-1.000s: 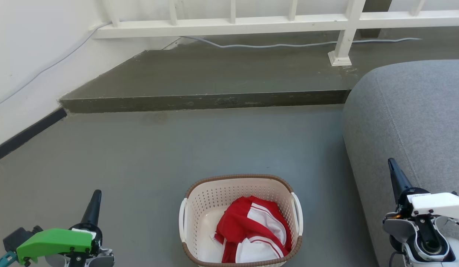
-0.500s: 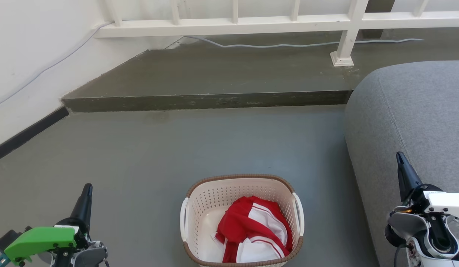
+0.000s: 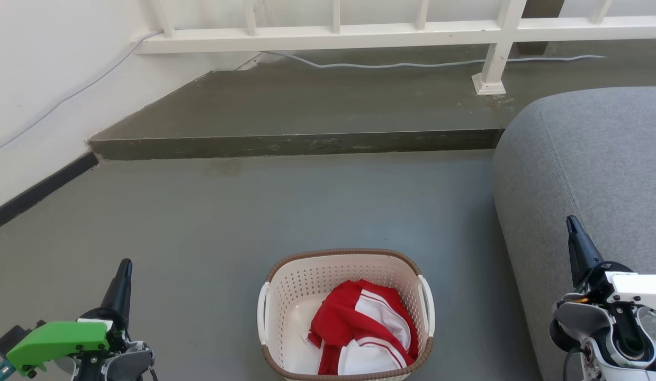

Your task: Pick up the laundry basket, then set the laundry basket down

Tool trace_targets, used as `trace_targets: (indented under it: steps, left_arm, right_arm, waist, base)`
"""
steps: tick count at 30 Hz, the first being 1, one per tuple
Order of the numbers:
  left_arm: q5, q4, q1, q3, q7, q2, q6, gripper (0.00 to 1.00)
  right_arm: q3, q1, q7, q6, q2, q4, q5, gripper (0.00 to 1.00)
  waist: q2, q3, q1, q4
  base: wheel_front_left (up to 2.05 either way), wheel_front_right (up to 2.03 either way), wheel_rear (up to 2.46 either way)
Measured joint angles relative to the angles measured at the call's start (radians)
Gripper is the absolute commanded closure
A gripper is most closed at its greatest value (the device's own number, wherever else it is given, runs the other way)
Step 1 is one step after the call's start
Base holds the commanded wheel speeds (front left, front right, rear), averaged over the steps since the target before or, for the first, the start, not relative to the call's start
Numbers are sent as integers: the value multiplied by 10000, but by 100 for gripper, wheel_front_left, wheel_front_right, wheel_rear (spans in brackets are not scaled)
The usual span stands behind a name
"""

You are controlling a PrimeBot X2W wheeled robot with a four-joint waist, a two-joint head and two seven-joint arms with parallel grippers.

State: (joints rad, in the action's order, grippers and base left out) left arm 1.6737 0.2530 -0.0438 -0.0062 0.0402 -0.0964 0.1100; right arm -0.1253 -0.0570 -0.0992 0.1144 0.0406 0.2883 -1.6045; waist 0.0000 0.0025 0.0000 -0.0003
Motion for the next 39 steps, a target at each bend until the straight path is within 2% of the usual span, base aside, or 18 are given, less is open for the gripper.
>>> trace_targets:
  steps: [39]
  left_arm:
    - [0,182,-15,21,33,63,86,100]
  right_arm:
    - [-13,-4,0,2,-2,-12,0,100]
  waist:
    - [0,-3,0,1]
  base:
    - [0,0,0]
